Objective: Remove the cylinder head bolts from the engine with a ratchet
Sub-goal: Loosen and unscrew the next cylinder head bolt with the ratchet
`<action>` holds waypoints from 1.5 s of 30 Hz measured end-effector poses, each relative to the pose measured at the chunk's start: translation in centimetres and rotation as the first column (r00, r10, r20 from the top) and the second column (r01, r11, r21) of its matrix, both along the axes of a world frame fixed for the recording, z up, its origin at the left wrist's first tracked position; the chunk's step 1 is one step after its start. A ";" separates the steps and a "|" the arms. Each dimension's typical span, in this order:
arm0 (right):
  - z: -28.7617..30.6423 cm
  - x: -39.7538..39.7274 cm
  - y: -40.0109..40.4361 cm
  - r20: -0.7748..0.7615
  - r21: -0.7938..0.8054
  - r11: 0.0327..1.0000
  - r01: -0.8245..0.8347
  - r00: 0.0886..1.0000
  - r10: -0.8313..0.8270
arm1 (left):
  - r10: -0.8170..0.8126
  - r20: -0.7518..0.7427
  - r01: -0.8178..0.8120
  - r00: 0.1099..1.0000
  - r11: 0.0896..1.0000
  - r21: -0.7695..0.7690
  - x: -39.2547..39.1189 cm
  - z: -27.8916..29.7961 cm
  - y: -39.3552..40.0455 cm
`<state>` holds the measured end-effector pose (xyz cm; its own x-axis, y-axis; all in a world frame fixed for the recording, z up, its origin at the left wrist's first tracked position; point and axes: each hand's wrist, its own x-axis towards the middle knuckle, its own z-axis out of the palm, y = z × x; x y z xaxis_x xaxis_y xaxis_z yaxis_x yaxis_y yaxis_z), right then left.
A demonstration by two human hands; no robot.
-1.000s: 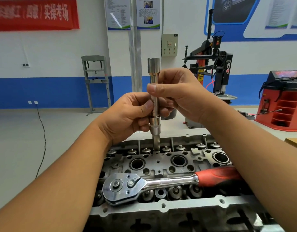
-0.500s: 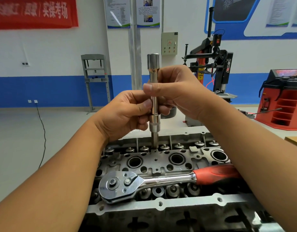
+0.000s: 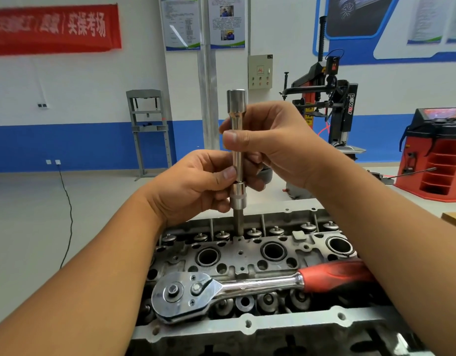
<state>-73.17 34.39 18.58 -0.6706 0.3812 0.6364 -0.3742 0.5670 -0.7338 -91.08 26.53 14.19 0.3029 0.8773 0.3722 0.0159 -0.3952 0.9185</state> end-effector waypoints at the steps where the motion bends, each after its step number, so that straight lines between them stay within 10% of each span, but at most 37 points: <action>1: 0.1 0.0 0.0 0.008 -0.005 1.000 0.000 1.000 0.000 | 0.011 -0.021 -0.010 1.000 1.000 0.014 0.0 0.0 0.0; 7: 0.2 0.2 0.1 0.056 0.013 0.999 0.050 0.997 -0.051 | 0.206 -0.041 -0.202 0.978 0.975 0.093 0.3 0.1 0.3; 16: 0.0 0.2 -0.2 0.063 0.022 0.999 0.031 0.998 -0.032 | -0.100 0.097 0.104 0.990 0.994 -0.040 -0.4 -0.7 0.2; 45: -0.1 0.1 0.2 0.090 -0.026 0.999 -0.043 0.995 0.045 | -0.103 -0.019 0.101 0.994 0.991 -0.082 -1.5 -0.3 0.0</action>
<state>-73.11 34.61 18.47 -0.7414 0.3641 0.5637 -0.3301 0.5336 -0.7787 -92.62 26.50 13.94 0.4002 0.8681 0.2937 0.0005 -0.3207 0.9472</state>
